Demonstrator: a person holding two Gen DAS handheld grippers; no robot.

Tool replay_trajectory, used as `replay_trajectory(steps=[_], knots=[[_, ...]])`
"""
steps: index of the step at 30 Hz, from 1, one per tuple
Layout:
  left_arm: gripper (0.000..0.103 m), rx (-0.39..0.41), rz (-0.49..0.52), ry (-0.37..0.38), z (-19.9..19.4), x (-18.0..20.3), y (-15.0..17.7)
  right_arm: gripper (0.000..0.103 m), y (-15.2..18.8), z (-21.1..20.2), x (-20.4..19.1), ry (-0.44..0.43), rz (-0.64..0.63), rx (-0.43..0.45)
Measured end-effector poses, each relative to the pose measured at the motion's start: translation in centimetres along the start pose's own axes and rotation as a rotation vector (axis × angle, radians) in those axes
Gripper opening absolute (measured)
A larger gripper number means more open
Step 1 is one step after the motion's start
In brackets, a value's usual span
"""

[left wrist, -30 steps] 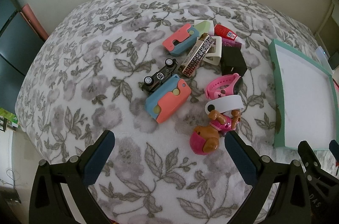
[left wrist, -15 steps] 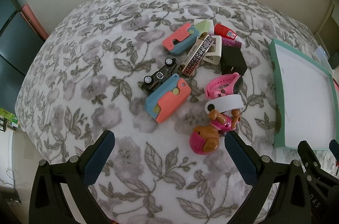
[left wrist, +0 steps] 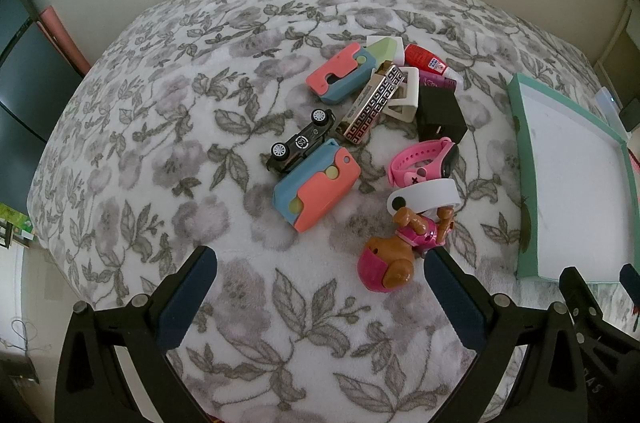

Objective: Organize rigid objects
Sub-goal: 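Grasp the blue-and-orange block with the left tool while the right tool grasps the pink toy dog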

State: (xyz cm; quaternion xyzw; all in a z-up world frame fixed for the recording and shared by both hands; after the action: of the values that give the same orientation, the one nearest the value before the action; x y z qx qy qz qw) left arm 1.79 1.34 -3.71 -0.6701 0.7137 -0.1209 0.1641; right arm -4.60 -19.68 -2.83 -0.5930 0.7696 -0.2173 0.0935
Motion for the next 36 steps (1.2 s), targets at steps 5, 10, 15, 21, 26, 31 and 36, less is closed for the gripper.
replay_trajectory(steps=[5, 10, 15, 21, 26, 31, 36], knots=[[0.103, 0.028, -0.042, -0.026, -0.1, -1.1, -0.9, 0.103, -0.7, -0.8, -0.8, -0.05, -0.013, 0.042], [0.103, 0.026, -0.101, -0.016, 0.3, -2.9, -2.1, 0.103, -1.9, -0.9, -2.6, -0.145, -0.023, 0.055], [0.103, 0.007, -0.152, 0.008, 1.2, -5.1, -3.2, 0.103, -3.0, -0.9, -4.8, -0.216, -0.06, 0.061], [0.103, -0.015, -0.201, 0.054, 2.4, -6.9, -4.3, 0.103, -4.2, 0.2, -7.3, -0.252, -0.109, 0.034], [0.103, -0.039, -0.188, 0.062, 3.6, -7.0, -4.9, 0.103, -4.2, 1.8, -8.9, -0.277, -0.131, -0.022], [0.103, -0.097, -0.181, 0.118, 5.4, -6.2, -4.9, 0.103, -3.9, 3.4, -10.4, -0.301, -0.134, -0.071], [0.103, -0.128, -0.169, 0.146, 6.6, -5.3, -5.3, 0.103, -3.0, 4.8, -12.1, -0.302, -0.173, -0.11]])
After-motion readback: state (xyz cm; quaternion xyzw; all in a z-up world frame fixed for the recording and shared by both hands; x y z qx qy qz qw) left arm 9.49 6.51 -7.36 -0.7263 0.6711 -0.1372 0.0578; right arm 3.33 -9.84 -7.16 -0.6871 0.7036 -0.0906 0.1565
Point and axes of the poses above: each gripper's, at about its wrist camera, not at the fingertips, and z roughly the way its jaws point, x to its right, y to its underside, the point moved 3 cm from there along z, roughly the way its jaws point, and after that the axes turned 5 degrees about -z, right-handed, at the moved point
